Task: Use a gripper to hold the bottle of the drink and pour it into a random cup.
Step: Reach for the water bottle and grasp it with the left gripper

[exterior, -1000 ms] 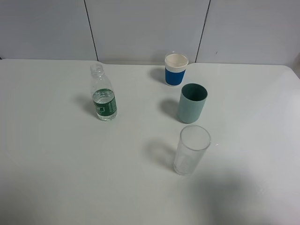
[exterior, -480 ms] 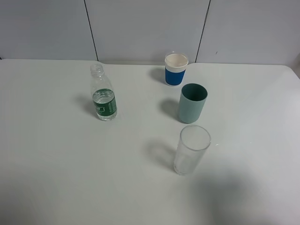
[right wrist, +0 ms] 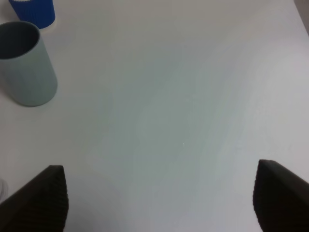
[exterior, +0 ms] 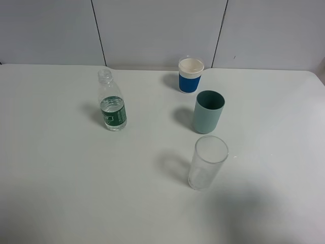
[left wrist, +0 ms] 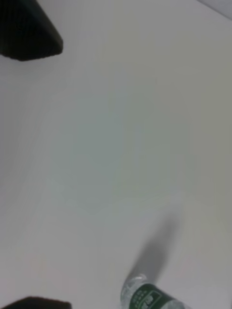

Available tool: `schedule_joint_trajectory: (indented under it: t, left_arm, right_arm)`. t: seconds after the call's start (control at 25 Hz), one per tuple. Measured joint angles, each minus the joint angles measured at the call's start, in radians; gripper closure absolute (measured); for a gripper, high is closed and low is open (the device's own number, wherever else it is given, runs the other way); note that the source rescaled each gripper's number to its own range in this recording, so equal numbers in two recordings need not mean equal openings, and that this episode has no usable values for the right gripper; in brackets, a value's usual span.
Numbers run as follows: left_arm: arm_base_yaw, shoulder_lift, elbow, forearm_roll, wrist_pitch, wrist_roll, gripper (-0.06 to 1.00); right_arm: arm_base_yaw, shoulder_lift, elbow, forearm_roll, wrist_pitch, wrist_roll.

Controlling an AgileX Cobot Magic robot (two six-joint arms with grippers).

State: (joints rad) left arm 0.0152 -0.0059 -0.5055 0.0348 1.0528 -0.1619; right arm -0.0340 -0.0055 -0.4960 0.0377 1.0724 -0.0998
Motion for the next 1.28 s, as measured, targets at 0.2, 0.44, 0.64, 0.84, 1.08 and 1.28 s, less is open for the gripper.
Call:
schedule_joint_trajectory:
  t: [0.2, 0.44, 0.64, 0.84, 1.08, 1.28]
  left_arm:
    - [0.0, 0.031, 0.0, -0.003, -0.004, 0.0, -0.06]
    - [0.0, 0.182, -0.068, -0.003, -0.093, 0.056, -0.06]
    - [0.0, 0.344, -0.118, 0.0, -0.13, 0.171, -0.06]
    - [0.0, 0.46, -0.129, 0.003, -0.166, 0.267, -0.06]
    - [-0.06, 0.598, -0.129, 0.005, -0.228, 0.3, -0.06]
    - [-0.145, 0.708, -0.129, 0.053, -0.255, 0.3, -0.06]
  right_arm:
    - [0.0, 0.0, 0.0, 0.0, 0.0, 0.0]
    - [0.0, 0.0, 0.0, 0.0, 0.0, 0.0]
    - [0.0, 0.0, 0.0, 0.0, 0.0, 0.0]
    - [0.0, 0.0, 0.0, 0.0, 0.0, 0.0]
    - [0.0, 0.0, 0.0, 0.0, 0.0, 0.0]
    - [0.0, 0.0, 0.0, 0.0, 0.0, 0.0]
